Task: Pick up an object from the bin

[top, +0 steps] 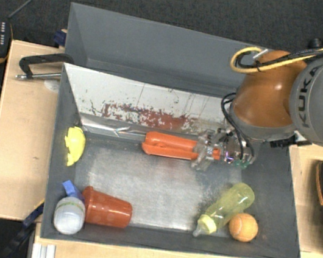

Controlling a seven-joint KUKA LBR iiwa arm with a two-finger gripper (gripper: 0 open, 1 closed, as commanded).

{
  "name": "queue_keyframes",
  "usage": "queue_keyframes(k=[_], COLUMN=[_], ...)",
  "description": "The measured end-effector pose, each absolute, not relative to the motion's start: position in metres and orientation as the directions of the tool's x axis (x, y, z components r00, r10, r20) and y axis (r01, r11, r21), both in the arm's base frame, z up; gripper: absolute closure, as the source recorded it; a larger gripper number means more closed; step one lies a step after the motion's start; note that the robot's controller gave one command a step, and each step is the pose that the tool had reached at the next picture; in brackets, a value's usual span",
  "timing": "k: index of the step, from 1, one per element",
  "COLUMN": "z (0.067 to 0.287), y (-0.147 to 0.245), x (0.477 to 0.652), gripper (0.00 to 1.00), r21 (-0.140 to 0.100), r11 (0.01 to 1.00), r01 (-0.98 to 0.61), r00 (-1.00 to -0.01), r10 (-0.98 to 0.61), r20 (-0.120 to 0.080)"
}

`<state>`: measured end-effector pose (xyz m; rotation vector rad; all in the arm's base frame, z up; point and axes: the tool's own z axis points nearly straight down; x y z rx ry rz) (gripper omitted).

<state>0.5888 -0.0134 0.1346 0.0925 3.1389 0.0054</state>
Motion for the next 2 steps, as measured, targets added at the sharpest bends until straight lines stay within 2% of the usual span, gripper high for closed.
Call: queue_keyframes(k=[1, 2], z=[0.185, 0.237], y=[-0.016, -0.022], x=[0.589, 0.589], gripper=[1.0, 1.0], r21=[0.003, 0.004], r11=[0.998, 0.995], r01=[0.064, 0.095], r00=[-0.998, -0.995], r10=[0.064, 0.095], r20=[-0.011, -0.005])
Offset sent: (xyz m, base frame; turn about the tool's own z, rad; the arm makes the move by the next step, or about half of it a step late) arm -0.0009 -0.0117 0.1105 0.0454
